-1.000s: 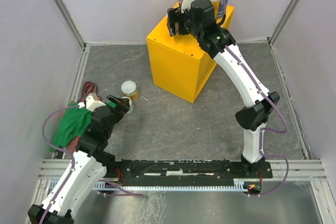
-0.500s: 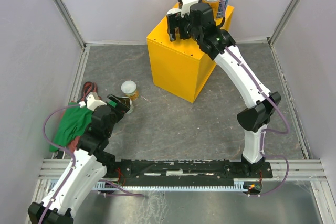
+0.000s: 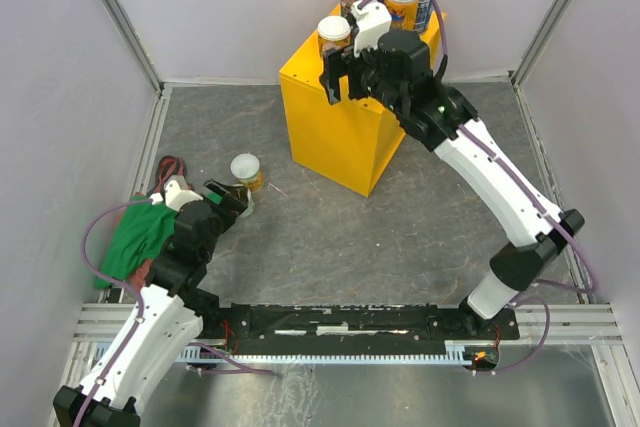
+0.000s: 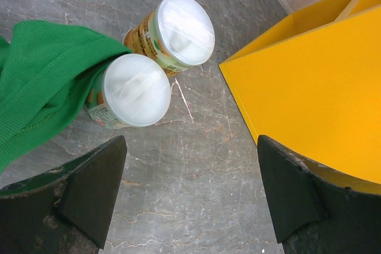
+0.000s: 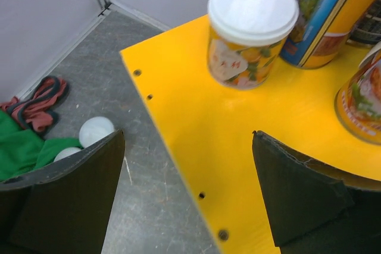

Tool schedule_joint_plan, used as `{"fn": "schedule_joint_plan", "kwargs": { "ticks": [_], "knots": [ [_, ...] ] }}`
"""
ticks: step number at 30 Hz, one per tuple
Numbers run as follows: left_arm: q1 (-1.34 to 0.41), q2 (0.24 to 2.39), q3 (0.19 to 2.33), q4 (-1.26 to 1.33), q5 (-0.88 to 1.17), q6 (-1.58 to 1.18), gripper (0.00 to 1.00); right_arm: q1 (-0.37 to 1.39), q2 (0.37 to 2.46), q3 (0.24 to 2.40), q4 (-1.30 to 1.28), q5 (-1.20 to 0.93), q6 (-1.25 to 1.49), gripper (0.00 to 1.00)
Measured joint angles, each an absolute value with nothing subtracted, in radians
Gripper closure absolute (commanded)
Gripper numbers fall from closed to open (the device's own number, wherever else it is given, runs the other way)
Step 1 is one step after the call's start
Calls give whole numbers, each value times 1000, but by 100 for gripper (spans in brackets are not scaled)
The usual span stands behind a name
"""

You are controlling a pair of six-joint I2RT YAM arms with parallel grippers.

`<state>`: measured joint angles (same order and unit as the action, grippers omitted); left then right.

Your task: Place and organize the canned foods onto the counter

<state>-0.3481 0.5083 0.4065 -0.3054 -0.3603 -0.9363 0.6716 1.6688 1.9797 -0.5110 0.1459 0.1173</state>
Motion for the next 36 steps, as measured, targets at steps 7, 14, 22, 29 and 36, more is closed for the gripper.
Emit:
{"fn": "schedule_joint_plan", "kwargs": {
  "ticks": [7,14,22,29,36],
  "knots": [
    [-348,480,406,-308,-363,-937,4,821,1524,1802,-469,208,109,9],
    [-348,455,406,-331,-385,-937,4,987,1488,1618,-405,226,140,12],
    [-348,448,411,-385,-410,-937,4,1026,1618,1493,-288,167,220,10],
    [-348,430,456,-446,-419,-937,4,1026,1816,1452,-180,83,270,8],
    [-348,395,504,-506,-440,-936,4,1027,1965,1494,-139,25,292,7]
  ]
}}
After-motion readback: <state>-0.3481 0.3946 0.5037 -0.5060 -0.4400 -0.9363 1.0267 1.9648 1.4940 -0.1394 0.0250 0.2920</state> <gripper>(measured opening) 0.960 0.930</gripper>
